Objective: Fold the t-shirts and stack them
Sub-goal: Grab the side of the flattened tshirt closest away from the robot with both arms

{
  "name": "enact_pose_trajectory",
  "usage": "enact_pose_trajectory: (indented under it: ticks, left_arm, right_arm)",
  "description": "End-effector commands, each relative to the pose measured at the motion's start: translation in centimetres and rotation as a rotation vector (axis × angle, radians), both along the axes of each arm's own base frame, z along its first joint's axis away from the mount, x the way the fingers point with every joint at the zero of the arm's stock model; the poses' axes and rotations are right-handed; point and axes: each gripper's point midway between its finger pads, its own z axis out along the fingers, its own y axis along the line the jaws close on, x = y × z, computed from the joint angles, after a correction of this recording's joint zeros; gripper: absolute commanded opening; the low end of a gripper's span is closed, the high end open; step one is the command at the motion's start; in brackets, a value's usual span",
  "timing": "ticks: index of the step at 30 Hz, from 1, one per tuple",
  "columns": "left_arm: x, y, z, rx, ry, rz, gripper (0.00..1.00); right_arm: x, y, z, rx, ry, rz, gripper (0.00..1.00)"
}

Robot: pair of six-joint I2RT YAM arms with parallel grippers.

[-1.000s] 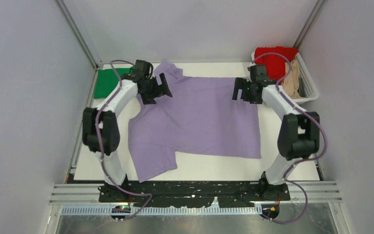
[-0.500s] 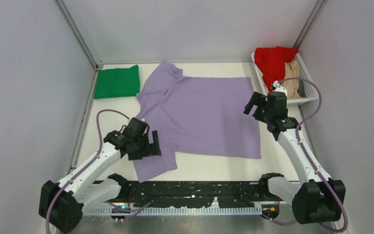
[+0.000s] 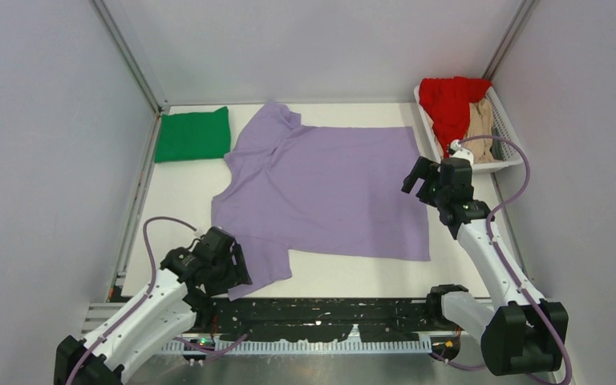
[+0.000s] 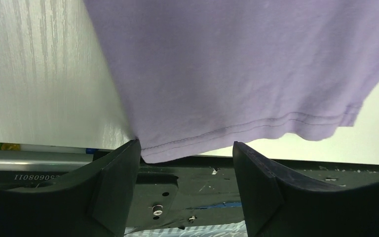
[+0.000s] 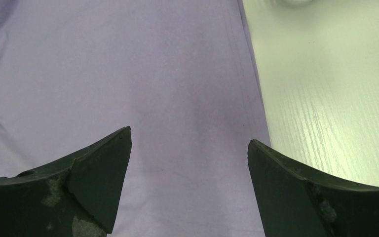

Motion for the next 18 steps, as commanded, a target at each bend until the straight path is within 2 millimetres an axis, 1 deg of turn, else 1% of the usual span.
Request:
enact_pose_trajectory:
  ticks: [1,3,4,7,9,11,13,15,16,17,18]
  left_arm:
    - [0.4,-0.3,-0.9,0.021,0.042,0.022,0.71]
    - [0.7,-0.5,-1.3,0.031,0.057,0.009,0.67]
    - [0.9,-0.7,-1.4,0.028,0.056,0.002,0.63]
    - [1.2,-2.1,-1.7,-0.025,0.073,-0.027,0.52]
    - [1.4,-2.3,-1.7,-0.023,0.079,-0.039,0.43]
    - [1.5,-2.2,-1.6,-0.011,0.082,-0.052,0.29]
    - [1.6,-2.1,-1.1,0.001,0.078,-0.067,0.17]
    - [1.8,-2.0,-0.4,0.009,0.067,-0.076,0.02]
    - [1.8,-1.9,-0.1,0.009,0.063,-0.084,0.00]
    - [1.7,-1.9,0.1,0.008,0.061,-0.094,0.00]
    - [1.6,-2.0,0.4,0.002,0.058,-0.107,0.00]
  right_arm:
    - [0.8,-0.9,0.9,-0.023,-0.041,-0.032,0.95]
    - [0.8,-1.1,0.7,-0.030,-0.033,-0.041,0.95]
    - [0.8,-1.2,0.6,-0.031,-0.029,-0.045,0.95]
    - [0.7,-1.4,0.3,-0.029,-0.017,-0.056,0.95]
    - [0.4,-1.7,0.2,-0.030,-0.006,-0.075,0.95]
    - [-0.2,-2.1,0.0,-0.027,0.011,-0.109,0.96]
    - [-1.0,-2.4,-0.4,-0.015,0.038,-0.142,0.96]
    - [-2.4,-2.5,-1.1,0.002,0.077,-0.167,0.97]
    - [-3.5,-2.5,-1.9,0.015,0.113,-0.183,0.97]
    - [-4.2,-2.4,-2.4,0.021,0.133,-0.188,0.97]
    - [-5.6,-2.3,-3.4,0.036,0.178,-0.198,0.98]
